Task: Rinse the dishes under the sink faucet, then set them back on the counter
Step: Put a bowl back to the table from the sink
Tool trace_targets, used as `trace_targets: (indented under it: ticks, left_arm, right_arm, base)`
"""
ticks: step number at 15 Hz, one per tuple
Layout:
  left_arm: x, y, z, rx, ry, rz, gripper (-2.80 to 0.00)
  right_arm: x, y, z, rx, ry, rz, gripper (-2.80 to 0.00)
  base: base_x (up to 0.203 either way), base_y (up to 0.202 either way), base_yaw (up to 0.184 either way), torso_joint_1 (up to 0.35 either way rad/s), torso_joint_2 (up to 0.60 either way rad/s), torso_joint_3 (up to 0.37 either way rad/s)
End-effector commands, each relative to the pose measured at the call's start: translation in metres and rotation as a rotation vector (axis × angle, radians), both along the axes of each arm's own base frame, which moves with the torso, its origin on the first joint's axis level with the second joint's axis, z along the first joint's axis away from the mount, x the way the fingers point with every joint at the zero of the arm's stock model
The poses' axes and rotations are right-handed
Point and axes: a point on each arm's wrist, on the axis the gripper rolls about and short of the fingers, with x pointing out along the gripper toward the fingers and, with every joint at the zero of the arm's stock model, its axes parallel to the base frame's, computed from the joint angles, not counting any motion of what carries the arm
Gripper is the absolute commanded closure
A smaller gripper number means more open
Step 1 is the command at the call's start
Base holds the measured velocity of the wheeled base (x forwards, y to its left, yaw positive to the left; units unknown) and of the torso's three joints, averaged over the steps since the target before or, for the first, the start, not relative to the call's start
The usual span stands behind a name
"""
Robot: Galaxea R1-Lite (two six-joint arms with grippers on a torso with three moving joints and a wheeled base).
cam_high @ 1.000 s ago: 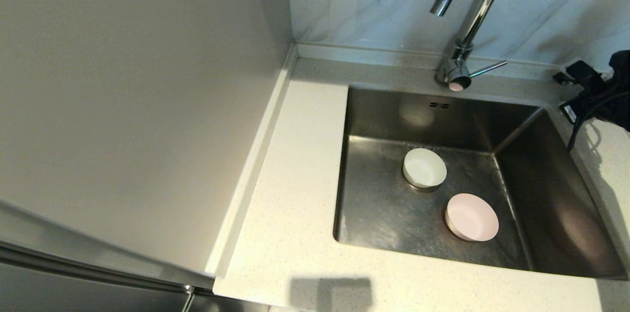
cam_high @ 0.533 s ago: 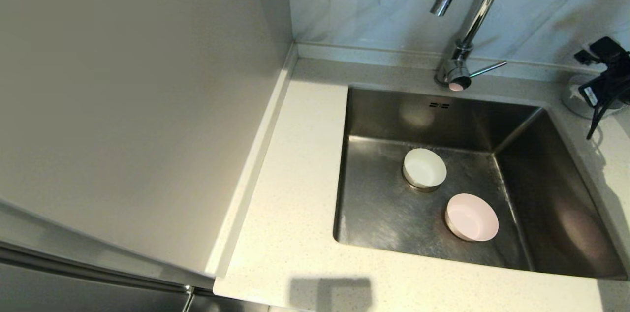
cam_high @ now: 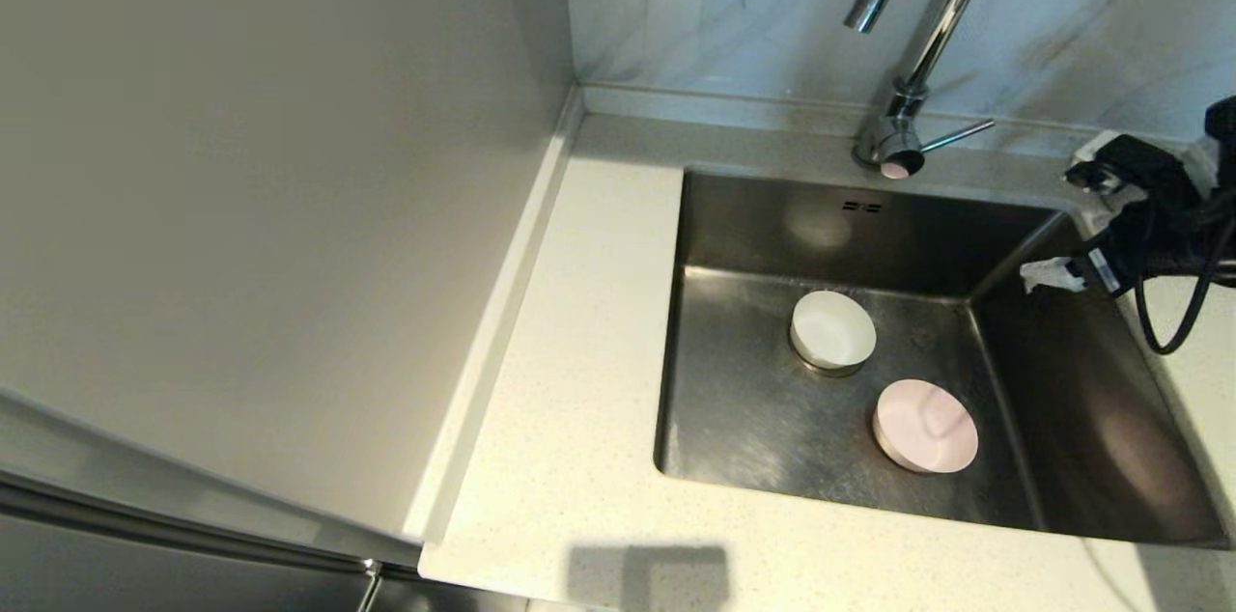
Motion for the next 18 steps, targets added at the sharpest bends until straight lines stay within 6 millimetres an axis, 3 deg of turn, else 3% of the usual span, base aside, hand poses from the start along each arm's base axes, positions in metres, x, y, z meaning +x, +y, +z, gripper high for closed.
trace_targets:
  ticks: [1,4,10,18]
  left_arm:
    - [0.0,0.0,0.0,-0.001,-0.003,0.0,0.0]
    - [0.0,0.0,0.0,-0.001,-0.003,0.0,0.0]
    - [0.0,0.0,0.0,-0.001,-0.003,0.0,0.0]
    - [0.0,0.0,0.0,-0.001,-0.003,0.0,0.0]
  right_arm:
    - [-0.002,0.032,-0.008,0.026,0.035,0.077,-2.8]
    - [0.02,0.053,-0.036,0.03,0.072,0.116,-2.8]
    - [0.074,0.066,-0.095,0.016,0.058,0.104,-2.8]
    - [0.108,0.086,-0.139,0.093,0.11,0.068,-2.8]
  base:
    - [0.0,0.0,0.0,0.0,0.0,0.0]
    - [0.0,0.0,0.0,0.0,0.0,0.0]
    - [0.0,0.0,0.0,0.0,0.0,0.0]
    - [0.0,0.0,0.0,0.0,0.0,0.0]
